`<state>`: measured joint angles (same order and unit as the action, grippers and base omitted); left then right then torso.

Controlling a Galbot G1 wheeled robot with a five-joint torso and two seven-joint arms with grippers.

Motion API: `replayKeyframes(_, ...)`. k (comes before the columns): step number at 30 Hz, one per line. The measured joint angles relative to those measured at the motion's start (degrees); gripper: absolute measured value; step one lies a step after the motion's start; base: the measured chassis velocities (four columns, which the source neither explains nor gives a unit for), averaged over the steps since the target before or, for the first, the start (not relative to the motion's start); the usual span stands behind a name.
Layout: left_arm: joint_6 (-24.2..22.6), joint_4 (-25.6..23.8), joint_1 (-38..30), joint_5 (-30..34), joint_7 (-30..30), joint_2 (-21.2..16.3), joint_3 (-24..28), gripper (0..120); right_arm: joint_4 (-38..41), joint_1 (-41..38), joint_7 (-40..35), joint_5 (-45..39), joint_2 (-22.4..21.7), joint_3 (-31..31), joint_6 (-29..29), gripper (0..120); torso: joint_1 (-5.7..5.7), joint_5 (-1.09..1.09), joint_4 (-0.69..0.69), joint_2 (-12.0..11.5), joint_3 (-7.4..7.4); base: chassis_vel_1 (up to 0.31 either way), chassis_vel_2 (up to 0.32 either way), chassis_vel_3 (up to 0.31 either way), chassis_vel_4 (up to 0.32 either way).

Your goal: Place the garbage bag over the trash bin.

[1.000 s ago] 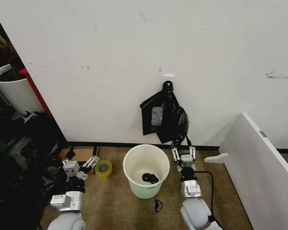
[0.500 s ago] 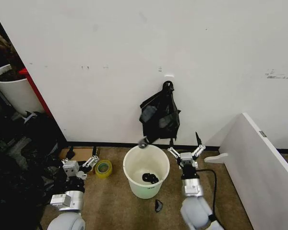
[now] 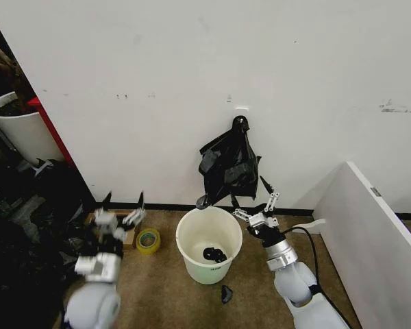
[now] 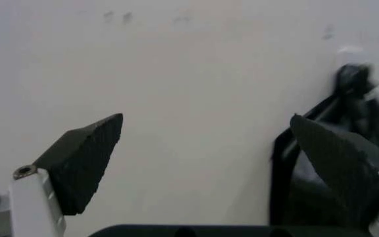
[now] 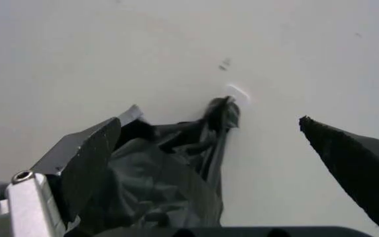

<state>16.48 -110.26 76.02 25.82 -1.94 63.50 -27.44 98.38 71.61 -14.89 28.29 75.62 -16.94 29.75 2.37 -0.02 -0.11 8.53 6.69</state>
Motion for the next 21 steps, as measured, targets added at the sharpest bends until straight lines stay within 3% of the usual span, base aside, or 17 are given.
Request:
replayKeyframes(2, 1.27, 3.13, -3.53, 3.59, -5.31, -2.61, 0.68, 100, 0.01, -0.07, -0.02, -0.86, 0.8, -0.07, -0.06, 100, 0.0, -0.01, 0.09, 0.0, 0.0, 0.0, 0.0, 0.0, 0.0)
replayKeyframes(5, 2.17, 8.83, -11.12, 10.22, -16.33, -5.95, 2.14, 100, 0.55, 0.04, -0.05, -3.2, 2.02, -0.28, -0.5, 100, 0.0, -0.03, 0.01, 0.0, 0.0, 0.0, 0.0, 0.0, 0.0)
replayKeyframes(8, 1.24, 11.81, -15.13, 13.96, -21.63, -7.46, 3.21, 100, 0.65, -0.38, 0.18, -4.59, 2.62, 0.26, -1.04, 100, 0.0, -0.01, 0.02, 0.0, 0.0, 0.0, 0.0, 0.0, 0.0)
replayKeyframes(11, 0.56, 18.46, -22.1, 15.87, -28.01, -8.54, 6.66, 100, 1.12, -0.09, 0.36, -5.27, 3.38, 0.16, -1.17, 100, 0.0, 0.0, 0.09, 0.0, -0.01, 0.0, 0.0, 0.0, 0.0)
replayKeyframes(13, 0.63, 23.99, -27.19, 15.85, -31.83, -8.19, 10.39, 100, 1.5, 0.41, 0.35, -5.88, 3.65, -0.23, -1.22, 100, 0.0, -0.03, 0.06, -0.01, 0.0, 0.0, 0.0, 0.0, 0.0)
replayKeyframes(14, 0.63, 23.99, -27.19, 15.85, -31.83, -8.19, 10.39, 100, 1.5, 0.41, 0.35, -5.88, 3.65, -0.23, -1.22, 100, 0.0, -0.03, 0.06, -0.01, 0.0, 0.0, 0.0, 0.0, 0.0)
replayKeyframes(17, 1.2, 31.52, -33.32, 15.6, -34.06, -6.64, 16.15, 100, 1.85, 0.97, 0.31, -6.48, 3.96, -0.84, -1.3, 100, 0.0, 0.0, 0.01, 0.0, 0.0, 0.0, 0.0, 0.0, 0.0)
replayKeyframes(21, 2.46, 41.02, -39.52, 14.18, -37.69, -2.71, 22.43, 100, 1.91, 1.3, 0.31, -6.51, 4.59, -1.6, -1.31, 100, 0.01, 0.0, 0.03, -0.01, 0.0, 0.0, 0.0, 0.0, 0.0)
